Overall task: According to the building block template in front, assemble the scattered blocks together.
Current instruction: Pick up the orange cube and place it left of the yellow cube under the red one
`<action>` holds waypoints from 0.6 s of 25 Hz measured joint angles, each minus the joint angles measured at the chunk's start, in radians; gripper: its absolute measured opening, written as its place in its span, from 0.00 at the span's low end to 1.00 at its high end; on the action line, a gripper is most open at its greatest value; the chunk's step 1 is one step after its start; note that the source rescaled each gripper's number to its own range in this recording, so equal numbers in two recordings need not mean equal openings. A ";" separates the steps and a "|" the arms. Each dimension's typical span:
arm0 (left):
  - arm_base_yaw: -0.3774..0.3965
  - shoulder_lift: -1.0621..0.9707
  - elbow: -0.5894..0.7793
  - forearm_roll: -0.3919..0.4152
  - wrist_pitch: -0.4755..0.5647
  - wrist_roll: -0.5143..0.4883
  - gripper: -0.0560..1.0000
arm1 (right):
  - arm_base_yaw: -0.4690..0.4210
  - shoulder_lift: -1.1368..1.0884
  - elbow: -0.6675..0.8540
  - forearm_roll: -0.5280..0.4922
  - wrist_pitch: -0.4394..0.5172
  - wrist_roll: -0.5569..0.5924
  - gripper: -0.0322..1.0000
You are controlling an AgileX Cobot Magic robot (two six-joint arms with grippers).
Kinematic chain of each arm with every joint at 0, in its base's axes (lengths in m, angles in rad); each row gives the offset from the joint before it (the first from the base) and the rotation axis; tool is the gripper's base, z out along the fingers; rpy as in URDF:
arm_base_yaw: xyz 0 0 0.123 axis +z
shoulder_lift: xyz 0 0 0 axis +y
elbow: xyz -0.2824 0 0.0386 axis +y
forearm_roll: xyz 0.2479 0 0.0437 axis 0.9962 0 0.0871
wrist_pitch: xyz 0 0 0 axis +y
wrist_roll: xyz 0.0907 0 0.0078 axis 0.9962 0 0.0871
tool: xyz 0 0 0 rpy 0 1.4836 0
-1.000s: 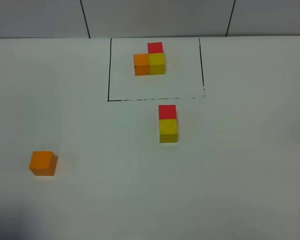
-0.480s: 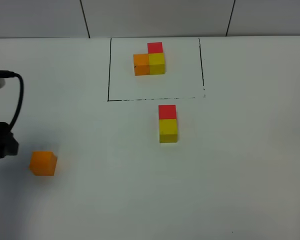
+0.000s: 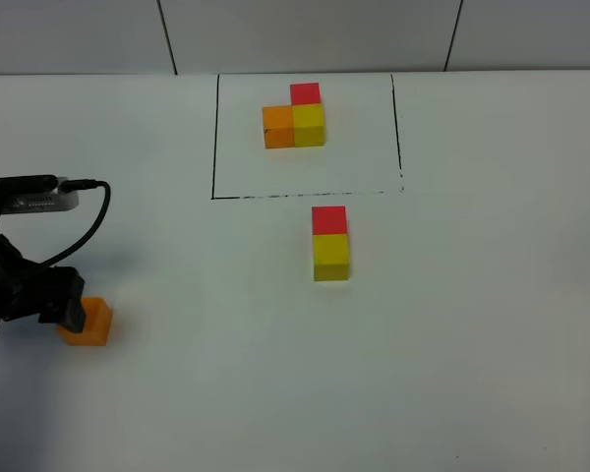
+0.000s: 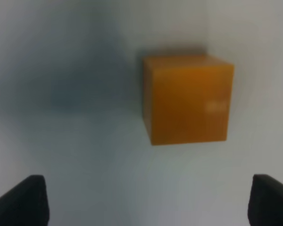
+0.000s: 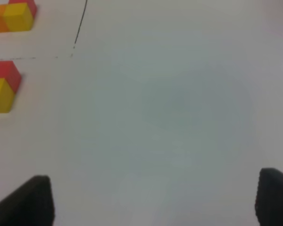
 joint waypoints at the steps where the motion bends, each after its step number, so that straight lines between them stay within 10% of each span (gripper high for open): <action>1: -0.013 0.000 0.000 -0.001 -0.014 0.000 0.95 | 0.000 0.000 0.000 0.000 0.000 0.000 0.74; 15: -0.067 0.012 0.000 -0.001 -0.116 -0.023 0.93 | 0.000 0.000 0.000 0.000 0.000 0.000 0.74</action>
